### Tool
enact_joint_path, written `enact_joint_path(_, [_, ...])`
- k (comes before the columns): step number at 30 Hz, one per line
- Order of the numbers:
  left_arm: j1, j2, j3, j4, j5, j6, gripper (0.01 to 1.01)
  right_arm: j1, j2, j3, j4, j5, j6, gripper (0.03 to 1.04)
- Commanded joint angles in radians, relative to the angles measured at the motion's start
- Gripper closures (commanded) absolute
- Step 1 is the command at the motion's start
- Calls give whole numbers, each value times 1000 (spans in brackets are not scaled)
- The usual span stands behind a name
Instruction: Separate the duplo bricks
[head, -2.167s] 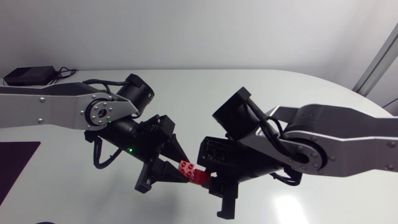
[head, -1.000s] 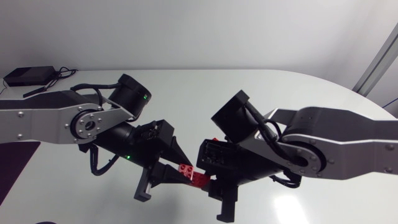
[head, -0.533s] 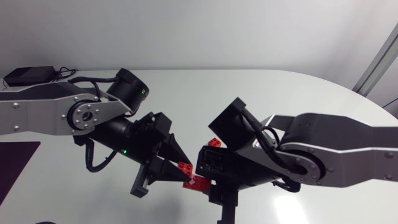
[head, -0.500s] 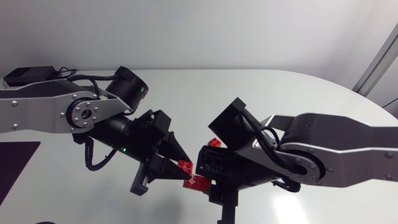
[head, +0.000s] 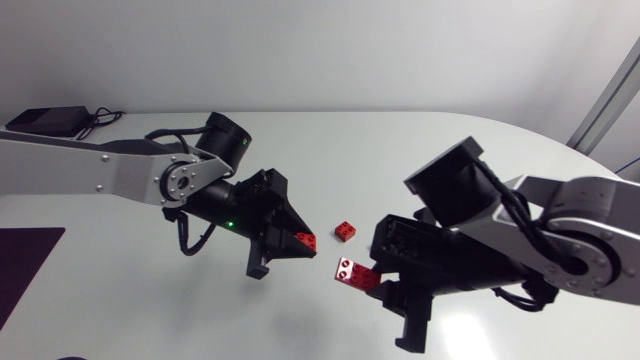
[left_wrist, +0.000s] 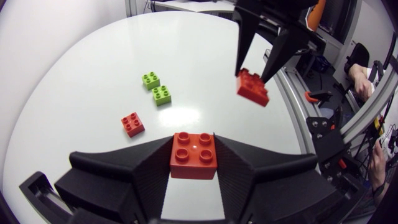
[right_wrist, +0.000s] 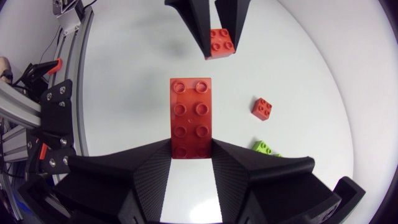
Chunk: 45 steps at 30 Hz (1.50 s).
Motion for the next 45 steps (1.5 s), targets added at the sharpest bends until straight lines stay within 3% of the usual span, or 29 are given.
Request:
enact_joint_path(1, [-16, 83, 36, 54, -13, -37, 646, -10, -37, -59, -37, -10, -11, 680])
enact_joint_path(9, [-68, 307, 161, 160, -83, -97, 641, -44, -158, -111, -95, -10, -5, 679])
enact_joint_path(22, [-79, 363, 251, 186, -140, -196, 603, -95, -256, -173, -114, -52, -11, 679])
enact_joint_path(35, [-67, 406, 360, 25, -140, -270, 544, -99, -255, -180, -98, -70, -11, 679])
enact_joint_path(43, [-59, 386, 340, 21, -142, -261, 543, -99, -253, -183, -91, -76, -11, 679])
enact_joint_path(45, [-55, 366, 333, 14, -142, -258, 484, -99, -253, -183, -91, -78, -11, 679])
